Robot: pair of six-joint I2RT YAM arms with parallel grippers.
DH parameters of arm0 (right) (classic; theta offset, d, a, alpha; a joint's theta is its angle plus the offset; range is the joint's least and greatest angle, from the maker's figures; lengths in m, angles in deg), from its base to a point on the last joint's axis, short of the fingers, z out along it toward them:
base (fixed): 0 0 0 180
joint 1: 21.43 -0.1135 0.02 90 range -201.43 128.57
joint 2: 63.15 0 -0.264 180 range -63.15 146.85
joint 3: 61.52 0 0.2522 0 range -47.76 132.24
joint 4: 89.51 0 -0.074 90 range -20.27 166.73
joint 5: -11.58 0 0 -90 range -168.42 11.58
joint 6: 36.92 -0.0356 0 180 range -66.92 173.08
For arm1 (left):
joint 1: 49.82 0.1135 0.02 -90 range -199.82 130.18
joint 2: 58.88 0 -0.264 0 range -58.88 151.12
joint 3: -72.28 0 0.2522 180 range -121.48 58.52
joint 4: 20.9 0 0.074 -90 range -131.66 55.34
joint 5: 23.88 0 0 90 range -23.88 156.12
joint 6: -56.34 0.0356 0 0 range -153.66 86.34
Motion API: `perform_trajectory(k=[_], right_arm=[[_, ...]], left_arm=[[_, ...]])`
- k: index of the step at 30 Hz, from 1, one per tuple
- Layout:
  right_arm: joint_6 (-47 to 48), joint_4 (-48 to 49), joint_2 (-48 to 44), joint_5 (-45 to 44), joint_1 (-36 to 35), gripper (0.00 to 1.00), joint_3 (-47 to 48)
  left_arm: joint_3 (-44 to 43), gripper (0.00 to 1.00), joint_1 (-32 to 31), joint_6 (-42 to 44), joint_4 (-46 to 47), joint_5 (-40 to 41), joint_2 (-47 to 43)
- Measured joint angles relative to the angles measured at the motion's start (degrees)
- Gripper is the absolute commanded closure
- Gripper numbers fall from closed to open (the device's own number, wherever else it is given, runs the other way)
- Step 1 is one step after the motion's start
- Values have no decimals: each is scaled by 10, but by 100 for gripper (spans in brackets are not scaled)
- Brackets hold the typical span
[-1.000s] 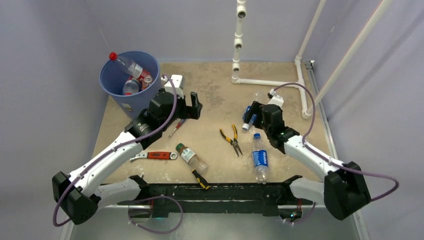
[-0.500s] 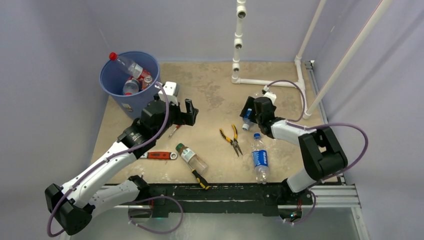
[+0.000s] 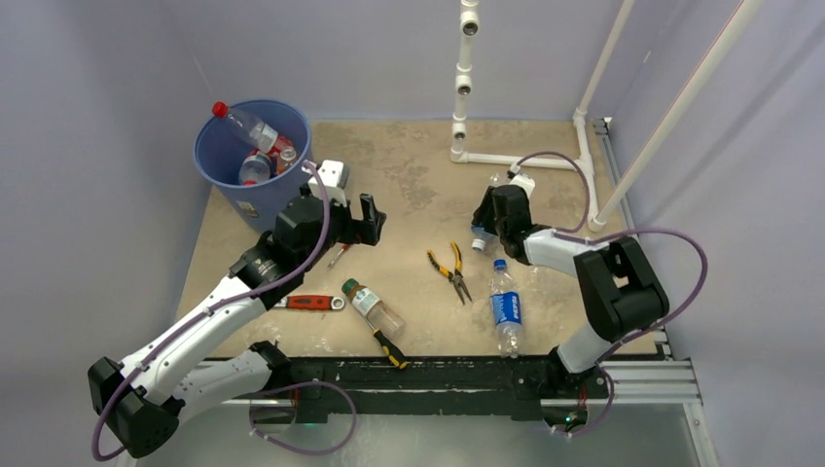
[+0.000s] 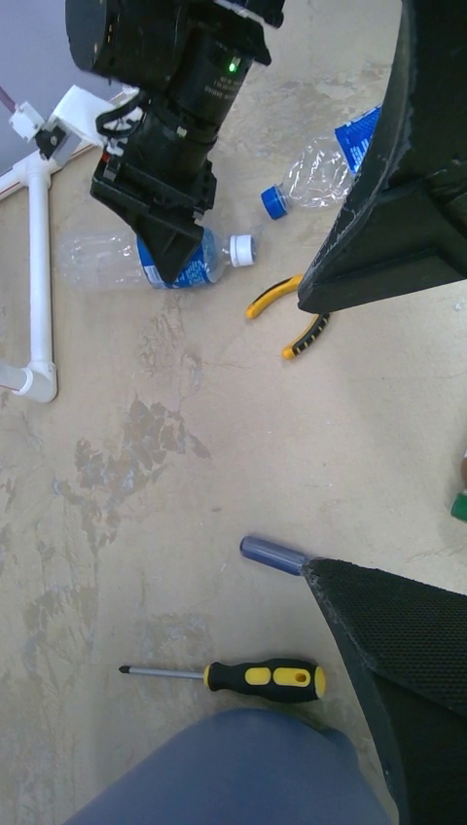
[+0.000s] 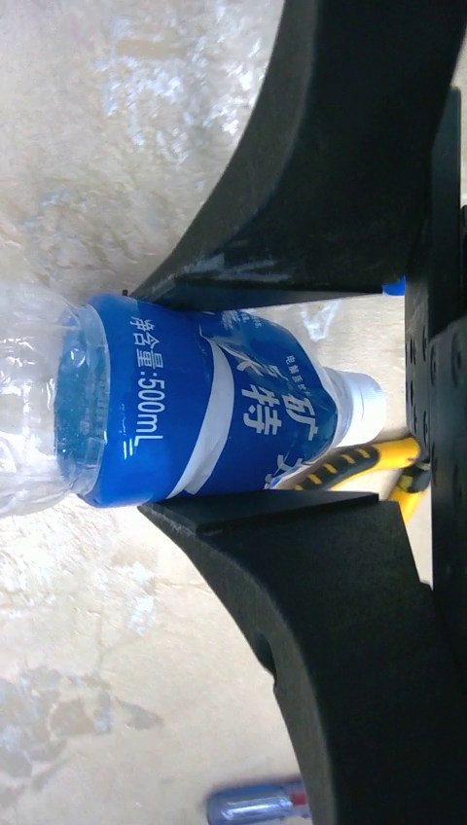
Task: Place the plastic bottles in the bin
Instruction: Pick up the plastic bottle at the center of the board.
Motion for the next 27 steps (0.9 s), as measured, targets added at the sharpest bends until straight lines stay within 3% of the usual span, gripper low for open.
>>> perform_trajectory(k=[5,9,15,21,27], right_arm=[[25,3,-122,0,-29,50,-55],[84,5,-276,41,-127,50,-80],[163,-3,-420,134,-250,52,-80],[203,-46,-427,178,-335,52,-76],[220,-74,-437,149,-375,52,-76]], left_arm=[[13,1,0,0,12,-1,-16],[41,1,0,0,55,-10,-61],[111,1,1,3,187,-128,-145],[108,1,1,11,251,-254,-140],[63,1,1,-11,244,-284,-82]])
